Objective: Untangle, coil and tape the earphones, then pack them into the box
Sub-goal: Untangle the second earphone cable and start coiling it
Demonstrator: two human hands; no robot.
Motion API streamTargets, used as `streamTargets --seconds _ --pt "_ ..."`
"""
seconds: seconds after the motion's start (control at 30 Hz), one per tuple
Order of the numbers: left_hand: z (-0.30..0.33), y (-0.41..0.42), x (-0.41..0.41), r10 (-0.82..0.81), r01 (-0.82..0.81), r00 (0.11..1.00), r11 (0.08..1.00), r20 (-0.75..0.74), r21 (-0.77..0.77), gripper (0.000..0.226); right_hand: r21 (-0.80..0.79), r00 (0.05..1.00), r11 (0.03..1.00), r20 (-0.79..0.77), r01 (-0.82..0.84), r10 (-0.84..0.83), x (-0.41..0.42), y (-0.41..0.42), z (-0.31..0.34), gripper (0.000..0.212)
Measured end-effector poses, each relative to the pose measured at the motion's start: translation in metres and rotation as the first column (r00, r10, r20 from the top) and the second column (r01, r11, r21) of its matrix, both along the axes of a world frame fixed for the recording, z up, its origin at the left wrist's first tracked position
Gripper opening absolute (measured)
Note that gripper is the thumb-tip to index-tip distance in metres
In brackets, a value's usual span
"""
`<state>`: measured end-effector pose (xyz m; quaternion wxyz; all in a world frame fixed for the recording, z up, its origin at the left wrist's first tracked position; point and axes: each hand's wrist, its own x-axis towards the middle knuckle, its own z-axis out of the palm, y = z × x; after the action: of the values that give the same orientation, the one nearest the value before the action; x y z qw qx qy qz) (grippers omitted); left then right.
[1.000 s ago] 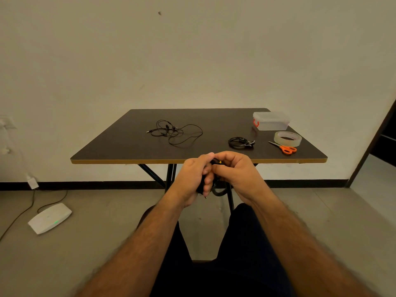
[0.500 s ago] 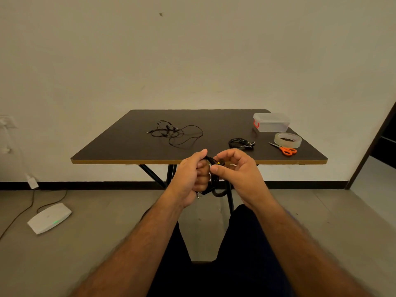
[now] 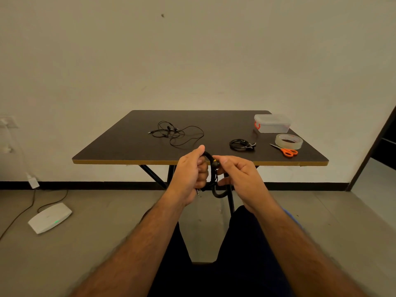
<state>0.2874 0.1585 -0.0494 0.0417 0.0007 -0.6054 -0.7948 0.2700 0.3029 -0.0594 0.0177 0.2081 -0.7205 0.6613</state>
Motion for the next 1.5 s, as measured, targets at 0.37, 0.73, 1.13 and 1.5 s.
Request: streamTargets --seconds 0.37,0.73,1.13,1.5 --pt "-0.002 0.005 0.001 0.044 -0.048 0.998 0.996 -0.049 -0.077 0.049 0.046 0.988 0.995 -0.130 0.092 -0.085 0.004 0.004 0.001 0.006" --pt "-0.002 0.008 0.004 -0.049 0.047 0.997 0.998 -0.059 -0.037 0.050 -0.015 0.993 0.994 0.053 -0.107 0.108 0.004 0.008 0.008 0.041" --pt "-0.007 0.021 0.006 0.061 -0.103 0.967 0.981 -0.246 -0.163 0.046 0.006 0.962 0.966 0.096 -0.258 0.256 0.001 0.008 0.014 0.039" --pt "-0.008 0.020 0.001 0.300 -0.473 0.844 0.807 -0.445 -0.352 0.047 0.028 0.985 0.987 0.076 -0.156 0.153 0.001 0.003 0.009 0.033"
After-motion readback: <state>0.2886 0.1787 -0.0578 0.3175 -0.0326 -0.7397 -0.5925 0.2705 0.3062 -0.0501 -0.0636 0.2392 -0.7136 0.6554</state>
